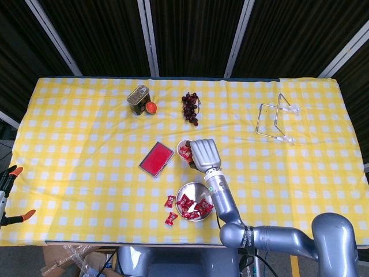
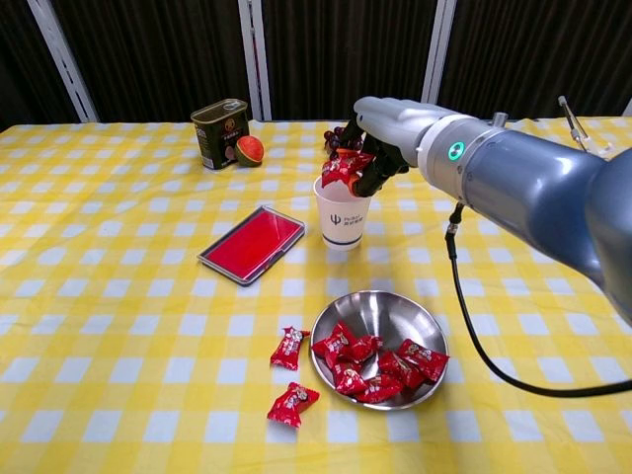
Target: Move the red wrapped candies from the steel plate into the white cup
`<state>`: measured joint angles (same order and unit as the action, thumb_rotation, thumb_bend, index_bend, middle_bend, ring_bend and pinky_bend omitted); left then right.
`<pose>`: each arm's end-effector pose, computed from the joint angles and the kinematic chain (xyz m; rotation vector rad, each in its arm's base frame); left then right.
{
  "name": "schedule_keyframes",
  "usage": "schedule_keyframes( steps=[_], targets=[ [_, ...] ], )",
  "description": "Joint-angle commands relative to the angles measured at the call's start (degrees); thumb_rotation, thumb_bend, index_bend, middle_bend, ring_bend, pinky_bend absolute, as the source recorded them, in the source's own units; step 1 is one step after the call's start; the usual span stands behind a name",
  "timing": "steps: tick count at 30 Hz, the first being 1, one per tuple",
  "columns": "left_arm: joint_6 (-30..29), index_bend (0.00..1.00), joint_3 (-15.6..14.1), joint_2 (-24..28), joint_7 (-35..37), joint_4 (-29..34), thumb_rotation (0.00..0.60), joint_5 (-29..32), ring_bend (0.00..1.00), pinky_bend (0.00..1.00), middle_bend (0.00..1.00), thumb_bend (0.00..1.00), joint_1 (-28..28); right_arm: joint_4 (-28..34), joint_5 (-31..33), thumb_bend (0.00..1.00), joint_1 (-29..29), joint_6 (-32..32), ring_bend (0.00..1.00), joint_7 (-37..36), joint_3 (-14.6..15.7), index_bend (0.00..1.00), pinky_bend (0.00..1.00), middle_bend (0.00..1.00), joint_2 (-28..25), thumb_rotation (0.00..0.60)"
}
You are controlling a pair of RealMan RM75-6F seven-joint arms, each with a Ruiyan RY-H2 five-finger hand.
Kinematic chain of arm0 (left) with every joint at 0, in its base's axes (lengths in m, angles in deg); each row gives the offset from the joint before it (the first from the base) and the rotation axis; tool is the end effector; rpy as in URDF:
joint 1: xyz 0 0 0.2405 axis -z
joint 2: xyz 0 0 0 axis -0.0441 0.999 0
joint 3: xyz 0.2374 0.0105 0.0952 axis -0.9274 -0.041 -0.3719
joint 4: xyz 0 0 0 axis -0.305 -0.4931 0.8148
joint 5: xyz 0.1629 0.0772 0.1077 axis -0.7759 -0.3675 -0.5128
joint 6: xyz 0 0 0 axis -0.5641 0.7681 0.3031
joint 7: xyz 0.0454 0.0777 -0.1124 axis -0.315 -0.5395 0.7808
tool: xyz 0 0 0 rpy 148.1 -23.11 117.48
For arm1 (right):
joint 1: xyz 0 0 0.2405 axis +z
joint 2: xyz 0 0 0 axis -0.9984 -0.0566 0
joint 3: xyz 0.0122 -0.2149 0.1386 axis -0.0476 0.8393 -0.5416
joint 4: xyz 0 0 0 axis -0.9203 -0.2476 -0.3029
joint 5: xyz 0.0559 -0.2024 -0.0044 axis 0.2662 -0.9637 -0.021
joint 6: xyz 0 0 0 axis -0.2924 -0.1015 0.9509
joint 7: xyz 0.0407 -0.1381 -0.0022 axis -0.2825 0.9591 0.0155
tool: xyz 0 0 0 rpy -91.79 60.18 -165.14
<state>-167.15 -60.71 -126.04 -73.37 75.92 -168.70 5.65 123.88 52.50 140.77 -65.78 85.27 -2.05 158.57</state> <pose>-0.3235 0.1605 0.1713 -1.3094 -1.1390 -0.8392 -0.0441 -0.3630 -0.0431 1.6796 -1.0586 0.9395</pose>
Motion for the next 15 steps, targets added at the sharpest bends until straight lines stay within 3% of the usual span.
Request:
schedule_keyframes(
  steps=[1, 15],
  targets=[
    [0.3, 0.0, 0.0, 0.1, 0.2, 0.1, 0.6, 0.2, 0.0, 0.0, 0.0, 0.02, 0.1, -4.9, 1.0, 0.59, 2.0, 2.3, 0.89, -0.9, -0.7, 0.7, 1.0, 0.76, 1.3, 0.6],
    [1.0, 0.0, 0.0, 0.5, 1.0, 0.5, 0.6, 0.5, 0.0, 0.0, 0.0, 0.03, 0.3, -12.9, 0.2, 0.59, 3.9, 5.4, 0.89, -3.7, 0.4, 0.7, 1.0, 0.76, 3.3, 0.6]
  ],
)
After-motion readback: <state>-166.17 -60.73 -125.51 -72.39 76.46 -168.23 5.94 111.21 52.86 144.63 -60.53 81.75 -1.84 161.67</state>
